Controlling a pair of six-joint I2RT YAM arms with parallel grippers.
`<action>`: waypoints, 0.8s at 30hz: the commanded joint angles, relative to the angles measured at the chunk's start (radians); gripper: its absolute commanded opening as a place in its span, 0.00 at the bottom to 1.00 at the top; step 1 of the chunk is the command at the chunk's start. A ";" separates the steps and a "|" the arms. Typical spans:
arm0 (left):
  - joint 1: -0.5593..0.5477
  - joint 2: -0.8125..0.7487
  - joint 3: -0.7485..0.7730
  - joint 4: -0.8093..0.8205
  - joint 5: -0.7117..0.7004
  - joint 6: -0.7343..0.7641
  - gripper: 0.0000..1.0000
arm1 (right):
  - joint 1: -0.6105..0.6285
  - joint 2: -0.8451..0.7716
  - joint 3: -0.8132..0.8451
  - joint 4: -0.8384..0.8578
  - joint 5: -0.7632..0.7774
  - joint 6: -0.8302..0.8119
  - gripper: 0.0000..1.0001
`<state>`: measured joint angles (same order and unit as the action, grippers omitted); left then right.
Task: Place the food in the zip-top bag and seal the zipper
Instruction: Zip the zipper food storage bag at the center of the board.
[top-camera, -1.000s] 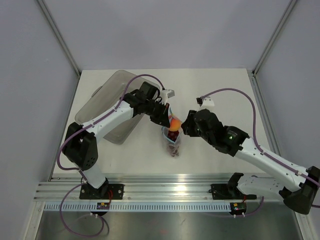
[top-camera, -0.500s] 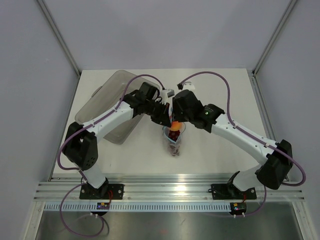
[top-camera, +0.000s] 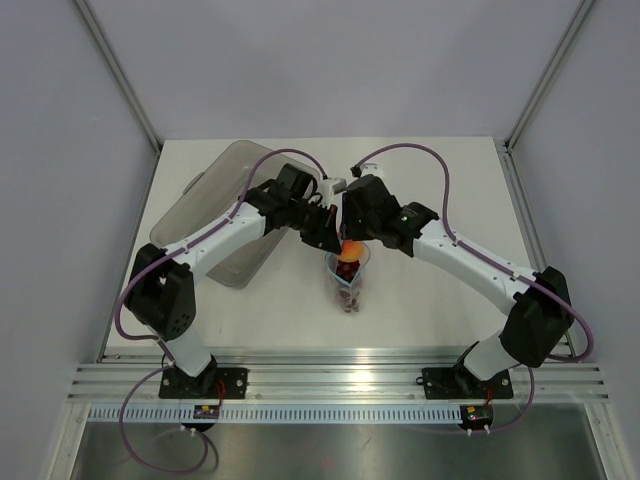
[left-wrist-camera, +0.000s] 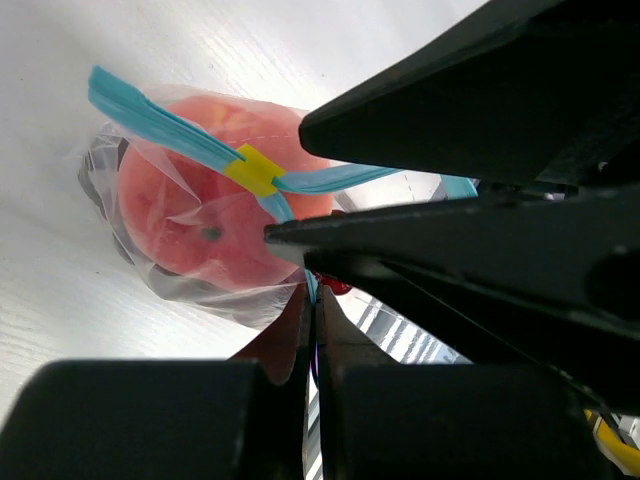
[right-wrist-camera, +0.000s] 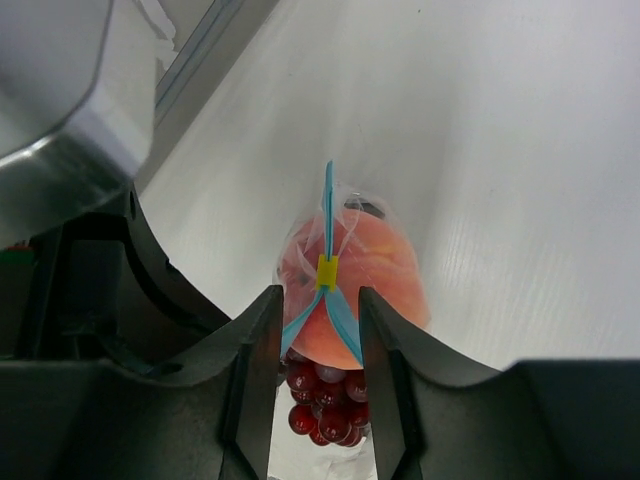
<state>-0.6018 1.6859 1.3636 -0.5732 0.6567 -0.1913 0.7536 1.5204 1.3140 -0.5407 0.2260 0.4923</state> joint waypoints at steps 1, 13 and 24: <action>0.005 -0.055 -0.003 0.059 0.050 -0.004 0.00 | -0.014 0.012 0.010 0.058 -0.024 -0.006 0.41; 0.007 -0.071 -0.018 0.059 0.046 -0.002 0.00 | -0.020 0.053 0.004 0.081 -0.045 0.003 0.34; 0.011 -0.075 -0.024 0.064 0.043 -0.008 0.00 | -0.020 0.043 -0.035 0.107 -0.050 0.019 0.00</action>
<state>-0.5972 1.6741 1.3361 -0.5652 0.6598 -0.1951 0.7403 1.5776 1.2900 -0.4664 0.1864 0.5072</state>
